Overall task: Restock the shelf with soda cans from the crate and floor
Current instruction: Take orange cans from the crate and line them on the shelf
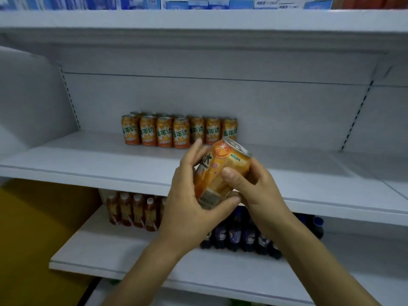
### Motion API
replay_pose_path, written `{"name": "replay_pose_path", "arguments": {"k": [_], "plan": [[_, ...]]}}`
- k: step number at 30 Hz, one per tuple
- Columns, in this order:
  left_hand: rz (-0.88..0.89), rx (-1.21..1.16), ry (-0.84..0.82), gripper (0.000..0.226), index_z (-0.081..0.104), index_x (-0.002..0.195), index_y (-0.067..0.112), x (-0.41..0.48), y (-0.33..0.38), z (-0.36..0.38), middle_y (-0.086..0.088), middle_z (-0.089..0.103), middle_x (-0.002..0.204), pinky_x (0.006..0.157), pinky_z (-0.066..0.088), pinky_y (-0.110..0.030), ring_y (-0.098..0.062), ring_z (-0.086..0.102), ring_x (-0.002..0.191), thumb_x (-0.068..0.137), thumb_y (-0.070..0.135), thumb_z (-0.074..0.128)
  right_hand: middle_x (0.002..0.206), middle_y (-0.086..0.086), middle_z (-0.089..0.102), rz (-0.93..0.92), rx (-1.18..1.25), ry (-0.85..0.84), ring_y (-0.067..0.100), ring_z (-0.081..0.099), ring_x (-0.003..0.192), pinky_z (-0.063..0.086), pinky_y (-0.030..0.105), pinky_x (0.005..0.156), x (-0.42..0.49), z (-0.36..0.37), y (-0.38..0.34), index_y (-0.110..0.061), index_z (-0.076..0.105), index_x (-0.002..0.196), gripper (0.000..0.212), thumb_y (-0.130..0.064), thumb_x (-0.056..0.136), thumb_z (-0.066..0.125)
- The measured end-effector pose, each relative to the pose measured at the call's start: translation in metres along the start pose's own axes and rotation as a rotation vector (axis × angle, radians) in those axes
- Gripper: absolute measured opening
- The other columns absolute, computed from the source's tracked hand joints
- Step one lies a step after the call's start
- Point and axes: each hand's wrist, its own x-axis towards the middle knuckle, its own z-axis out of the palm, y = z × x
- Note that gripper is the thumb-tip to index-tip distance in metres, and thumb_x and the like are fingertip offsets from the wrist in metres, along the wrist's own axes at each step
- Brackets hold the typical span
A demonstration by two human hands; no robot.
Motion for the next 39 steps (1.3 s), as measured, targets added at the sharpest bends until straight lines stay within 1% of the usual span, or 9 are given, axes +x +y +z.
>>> {"name": "replay_pose_path", "arguments": {"k": [5, 10, 15, 19, 23, 25, 27, 32, 39], "plan": [[-0.107, -0.177, 0.013, 0.063, 0.046, 0.121, 0.045, 0.029, -0.035, -0.001, 0.025, 0.061, 0.110, 0.074, 0.052, -0.015, 0.003, 0.062, 0.100, 0.069, 0.035, 0.081, 0.114, 0.004, 0.069, 0.140, -0.051, -0.035, 0.021, 0.069, 0.100, 0.058, 0.040, 0.077, 0.050, -0.001, -0.001, -0.024, 0.055, 0.124, 0.057, -0.041, 0.073, 0.075], [0.114, 0.261, 0.219, 0.082, 0.032, 0.137, 0.039, 0.071, -0.088, 0.010, 0.020, 0.034, 0.132, 0.094, 0.049, -0.022, -0.006, 0.042, 0.126, 0.074, 0.022, 0.081, 0.109, -0.004, 0.068, 0.133, -0.179, 0.186, 0.012, 0.069, 0.092, 0.059, 0.028, 0.067, 0.092, 0.019, 0.017, -0.028, 0.050, 0.122, 0.063, -0.036, 0.068, 0.082], [0.022, 0.630, -0.222, 0.086, 0.000, 0.152, 0.030, 0.098, -0.115, -0.013, 0.009, 0.016, 0.155, 0.107, 0.039, -0.028, -0.010, 0.025, 0.138, 0.088, 0.059, 0.050, 0.107, -0.004, 0.063, 0.245, -0.353, 0.140, 0.014, 0.062, 0.095, 0.057, 0.036, 0.074, 0.151, -0.003, 0.023, -0.025, 0.046, 0.119, 0.062, -0.017, 0.070, 0.083], [0.042, 0.980, -0.483, 0.081, 0.012, 0.151, 0.030, 0.113, -0.132, -0.046, 0.007, 0.021, 0.156, 0.109, 0.029, -0.031, -0.014, 0.022, 0.141, 0.086, 0.073, 0.033, 0.115, 0.000, 0.063, 0.259, -0.529, 0.074, 0.019, 0.061, 0.103, 0.054, 0.038, 0.076, 0.210, -0.024, 0.042, -0.023, 0.045, 0.124, 0.065, -0.009, 0.071, 0.081], [0.127, 1.135, -0.543, 0.076, 0.065, 0.119, 0.024, 0.126, -0.156, -0.054, 0.001, 0.067, 0.116, 0.081, 0.054, -0.035, -0.018, 0.064, 0.103, 0.076, 0.075, 0.027, 0.117, 0.000, 0.062, 0.274, -0.521, 0.053, 0.023, 0.060, 0.111, 0.054, 0.046, 0.087, 0.268, -0.022, 0.067, -0.019, 0.042, 0.125, 0.073, -0.008, 0.066, 0.084], [0.148, 1.123, -0.550, 0.069, 0.071, 0.105, 0.025, 0.133, -0.164, -0.057, 0.004, 0.072, 0.099, 0.069, 0.056, -0.032, -0.016, 0.068, 0.087, 0.076, 0.074, 0.032, 0.124, 0.002, 0.059, 0.286, -0.553, 0.041, 0.025, 0.057, 0.116, 0.051, 0.048, 0.094, 0.292, -0.020, 0.081, -0.016, 0.036, 0.137, 0.095, -0.016, 0.057, 0.087], [0.134, 1.102, -0.565, 0.075, 0.069, 0.109, 0.025, 0.137, -0.167, -0.062, 0.002, 0.071, 0.105, 0.074, 0.055, -0.033, -0.017, 0.067, 0.093, 0.081, 0.077, 0.023, 0.130, 0.003, 0.056, 0.301, -0.573, 0.024, 0.025, 0.054, 0.119, 0.049, 0.048, 0.098, 0.308, -0.017, 0.096, -0.018, 0.029, 0.143, 0.108, -0.020, 0.052, 0.087], [0.081, 1.032, -0.626, 0.115, 0.033, 0.147, 0.024, 0.139, -0.179, -0.069, -0.002, 0.039, 0.149, 0.109, 0.030, -0.037, -0.022, 0.036, 0.135, 0.063, 0.084, -0.019, 0.131, 0.003, 0.053, 0.292, -0.495, 0.058, 0.026, 0.050, 0.125, 0.046, 0.040, 0.098, 0.323, -0.013, 0.125, -0.016, 0.031, 0.141, 0.083, 0.000, 0.073, 0.076], [-0.007, 1.087, -0.777, 0.083, 0.033, 0.143, 0.023, 0.143, -0.191, -0.062, -0.001, 0.037, 0.146, 0.107, 0.031, -0.036, -0.021, 0.034, 0.131, 0.082, 0.071, 0.008, 0.145, 0.004, 0.044, 0.101, -0.696, 0.335, 0.022, 0.044, 0.132, 0.039, 0.034, 0.106, 0.307, -0.003, 0.155, -0.014, 0.026, 0.145, 0.102, -0.036, 0.066, 0.086]]}}
